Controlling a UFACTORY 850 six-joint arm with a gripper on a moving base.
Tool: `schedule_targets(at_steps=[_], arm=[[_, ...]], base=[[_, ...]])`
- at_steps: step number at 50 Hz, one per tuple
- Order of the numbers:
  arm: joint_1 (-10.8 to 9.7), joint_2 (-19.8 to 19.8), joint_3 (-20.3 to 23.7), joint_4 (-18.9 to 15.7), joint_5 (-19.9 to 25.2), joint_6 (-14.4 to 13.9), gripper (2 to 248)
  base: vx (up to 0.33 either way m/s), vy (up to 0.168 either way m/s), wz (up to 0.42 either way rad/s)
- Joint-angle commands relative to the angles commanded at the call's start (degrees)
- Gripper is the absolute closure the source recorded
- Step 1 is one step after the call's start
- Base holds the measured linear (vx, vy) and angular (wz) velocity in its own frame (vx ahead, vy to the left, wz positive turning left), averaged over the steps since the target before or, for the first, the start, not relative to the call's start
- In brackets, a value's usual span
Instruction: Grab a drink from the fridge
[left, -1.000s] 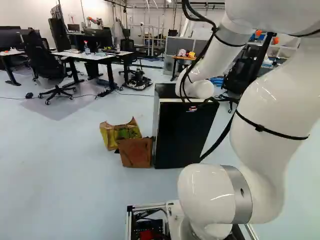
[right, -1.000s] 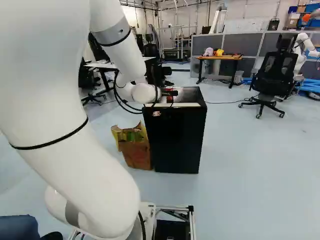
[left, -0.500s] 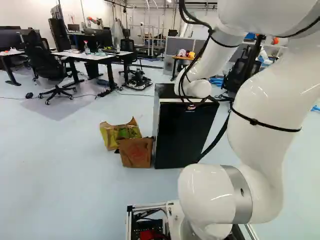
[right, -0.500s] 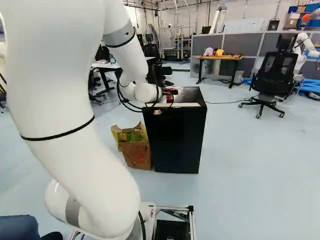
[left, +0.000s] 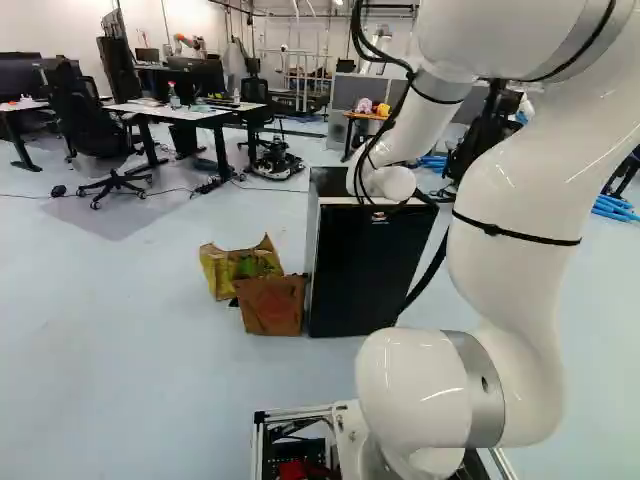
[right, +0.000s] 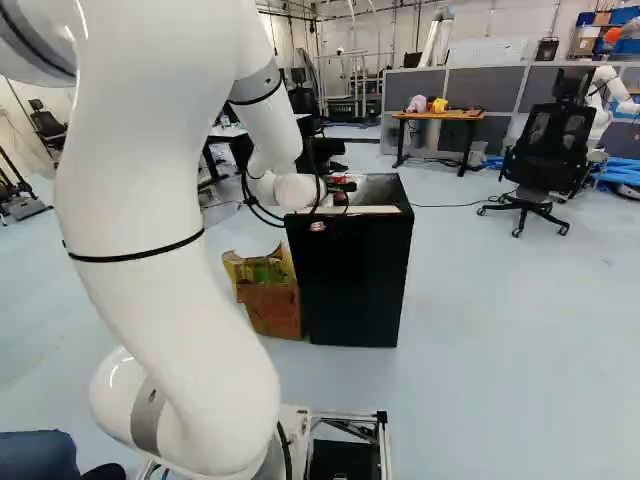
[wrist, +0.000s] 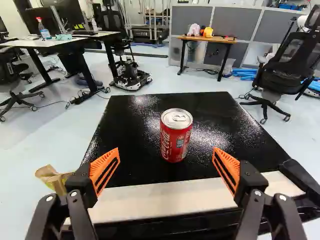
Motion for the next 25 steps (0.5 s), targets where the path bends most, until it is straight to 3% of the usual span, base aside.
schedule_targets(at_steps=[25], arm=[[-0.37,-4.80,-2.11,0.00,6.41,0.00,3]], base=[[0.000,0.000,0.000]])
